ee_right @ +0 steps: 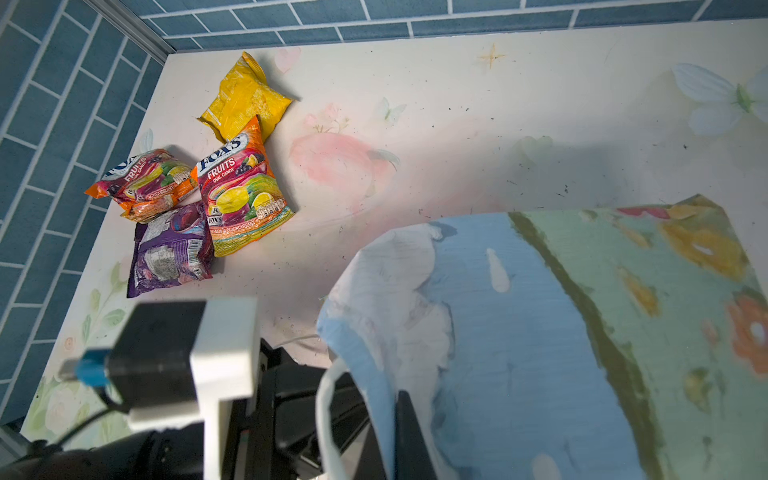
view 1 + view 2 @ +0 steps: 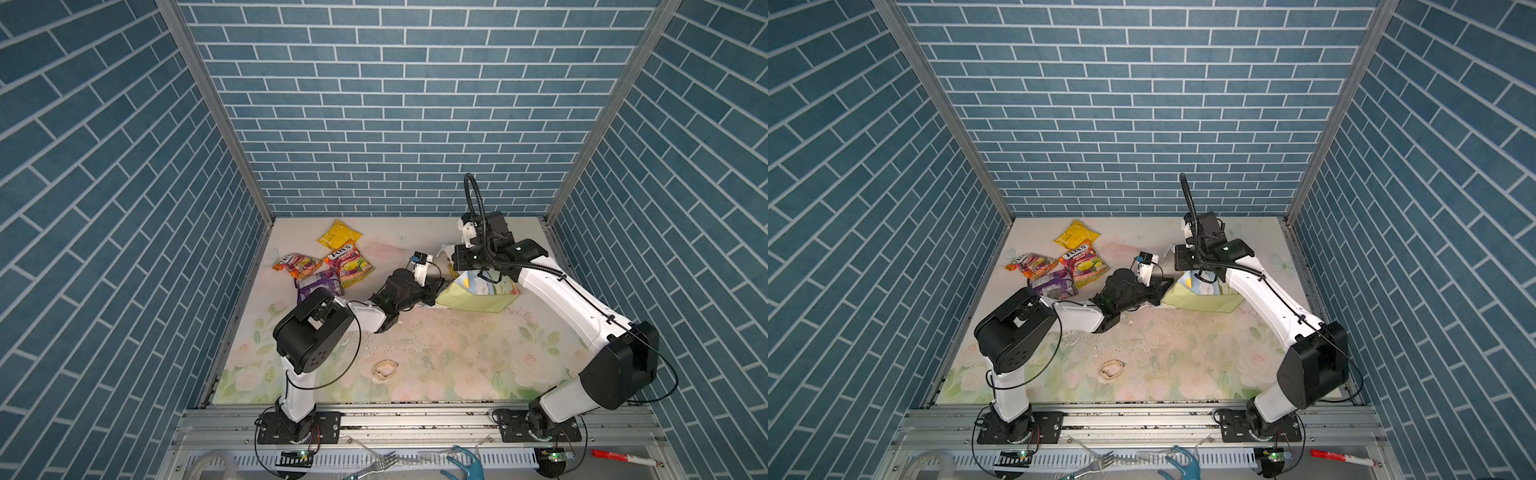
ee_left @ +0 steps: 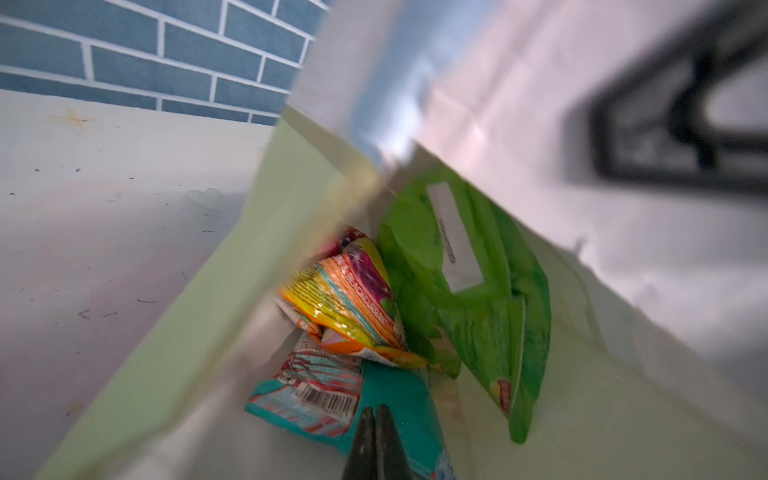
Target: Take the snacks out of the paper bag
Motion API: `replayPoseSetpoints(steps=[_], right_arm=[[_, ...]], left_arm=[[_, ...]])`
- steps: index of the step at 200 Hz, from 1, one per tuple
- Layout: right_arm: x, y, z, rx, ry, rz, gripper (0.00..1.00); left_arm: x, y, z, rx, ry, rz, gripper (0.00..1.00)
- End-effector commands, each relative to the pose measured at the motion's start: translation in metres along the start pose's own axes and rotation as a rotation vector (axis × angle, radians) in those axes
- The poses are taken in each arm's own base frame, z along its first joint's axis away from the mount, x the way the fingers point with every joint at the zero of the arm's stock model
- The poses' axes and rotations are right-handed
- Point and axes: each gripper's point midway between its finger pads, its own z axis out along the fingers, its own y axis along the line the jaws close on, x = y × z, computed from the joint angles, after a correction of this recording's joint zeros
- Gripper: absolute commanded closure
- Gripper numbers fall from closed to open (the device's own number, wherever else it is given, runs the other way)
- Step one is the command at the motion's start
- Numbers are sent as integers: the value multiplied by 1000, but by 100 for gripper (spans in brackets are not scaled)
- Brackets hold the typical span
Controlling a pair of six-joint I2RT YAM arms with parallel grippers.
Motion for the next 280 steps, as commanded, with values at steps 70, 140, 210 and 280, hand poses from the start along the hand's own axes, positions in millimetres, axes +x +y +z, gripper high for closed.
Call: replayPoseSetpoints(steps=[70, 140, 210, 280], right_arm=[[-16, 14, -9, -36, -14, -10, 100], [-22, 16, -7, -39, -11, -48, 100], [-24, 18, -3, -53, -14, -62, 100], [-25, 33, -8, -141, -47, -18, 100]], left_arm=[[23, -37, 30, 206, 43, 82, 74], [29, -34, 62, 249, 64, -110, 16], [39, -20, 96, 197, 87, -261, 0], [32, -12, 136, 127, 34, -301, 1]])
